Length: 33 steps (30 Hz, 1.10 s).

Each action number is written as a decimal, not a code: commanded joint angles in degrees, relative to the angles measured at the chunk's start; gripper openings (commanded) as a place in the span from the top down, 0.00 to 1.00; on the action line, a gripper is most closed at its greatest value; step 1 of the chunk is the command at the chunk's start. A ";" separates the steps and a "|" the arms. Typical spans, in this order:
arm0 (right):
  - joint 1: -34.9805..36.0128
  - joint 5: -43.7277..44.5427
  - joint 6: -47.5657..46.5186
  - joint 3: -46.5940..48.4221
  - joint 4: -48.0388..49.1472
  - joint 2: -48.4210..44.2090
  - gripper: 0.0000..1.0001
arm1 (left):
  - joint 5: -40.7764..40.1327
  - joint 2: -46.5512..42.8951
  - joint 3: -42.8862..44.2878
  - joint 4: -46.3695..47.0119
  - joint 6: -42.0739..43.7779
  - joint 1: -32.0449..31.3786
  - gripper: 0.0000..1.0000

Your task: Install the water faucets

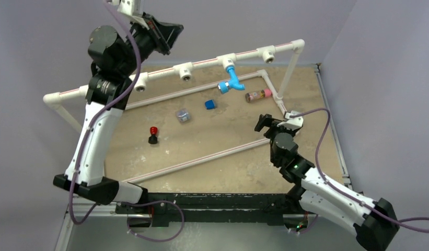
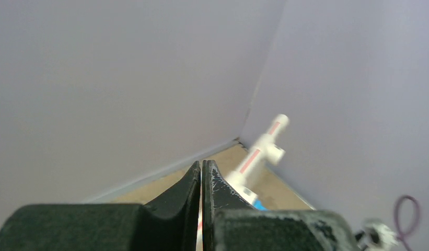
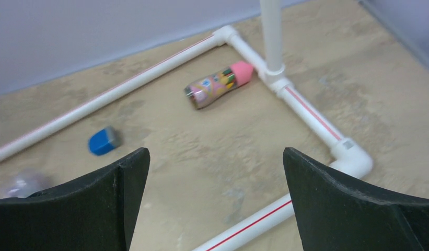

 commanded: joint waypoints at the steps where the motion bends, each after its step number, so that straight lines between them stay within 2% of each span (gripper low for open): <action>1: -3.82 3.49 -19.50 -6.38 29.04 5.58 0.01 | 11.24 -4.55 -4.76 -6.28 -5.47 0.42 0.98; 3: -8.66 0.06 -20.90 -9.60 37.43 8.31 0.01 | 12.86 -6.37 -6.80 -9.65 -5.64 0.42 0.98; 7: -17.90 -7.02 -16.92 -12.13 43.31 14.10 0.02 | 14.61 -10.73 -11.75 -12.93 -5.65 0.42 0.97; 10: -22.46 -8.77 -15.68 -12.83 52.57 22.33 0.02 | 15.84 -14.25 -16.08 -13.90 -5.74 0.42 0.97; 12: -24.13 -8.44 -17.78 -13.65 61.53 28.78 0.02 | 16.56 -16.34 -18.44 -14.68 -5.94 0.44 0.96; 14: -25.85 -10.53 -22.25 -15.57 74.82 34.83 0.02 | 17.79 -18.30 -20.93 -15.16 -6.38 0.42 0.96; 15: -26.02 -11.87 -23.69 -15.84 78.52 36.81 0.02 | 18.39 -19.16 -22.23 -15.43 -6.53 0.42 0.96; 18: -27.94 -16.98 -20.18 -15.52 82.79 41.87 0.02 | 19.49 -21.42 -25.28 -16.35 -6.96 0.43 0.96; 20: -28.88 -17.95 -23.06 -16.13 92.29 47.14 0.01 | 20.16 -22.53 -26.76 -16.38 -7.42 0.35 0.96; 22: -30.86 -21.13 -17.32 -15.82 84.19 44.17 0.01 | 21.64 -23.23 -27.60 -16.26 -7.53 0.33 0.96; 23: -31.97 -21.84 -17.17 -15.72 85.56 46.25 0.01 | 22.12 -23.36 -27.67 -16.23 -7.58 0.33 0.96; 24: -32.02 -20.16 -20.61 -15.50 93.24 49.90 0.01 | 22.40 -23.47 -27.68 -16.17 -7.58 0.26 0.96; 25: -31.75 -19.52 -20.50 -14.59 90.87 49.09 0.01 | 22.70 -23.48 -27.68 -16.13 -7.46 0.24 0.96; 26: -31.94 -21.68 -17.03 -13.59 81.48 46.40 0.01 | 22.81 -23.44 -27.68 -15.93 -7.42 0.24 0.96; 27: -32.09 -20.49 -16.44 -12.85 81.35 46.99 0.01 | 23.18 -23.28 -27.57 -15.87 -7.32 0.24 0.96; 29: -32.11 -19.04 -19.58 -13.81 87.64 48.59 0.01 | 23.29 -22.79 -26.44 -16.57 -6.76 0.24 0.96; 33: -32.10 -19.07 -19.93 -14.11 88.67 48.77 0.01 | 21.94 -21.65 -22.38 -18.08 -5.41 -0.20 0.96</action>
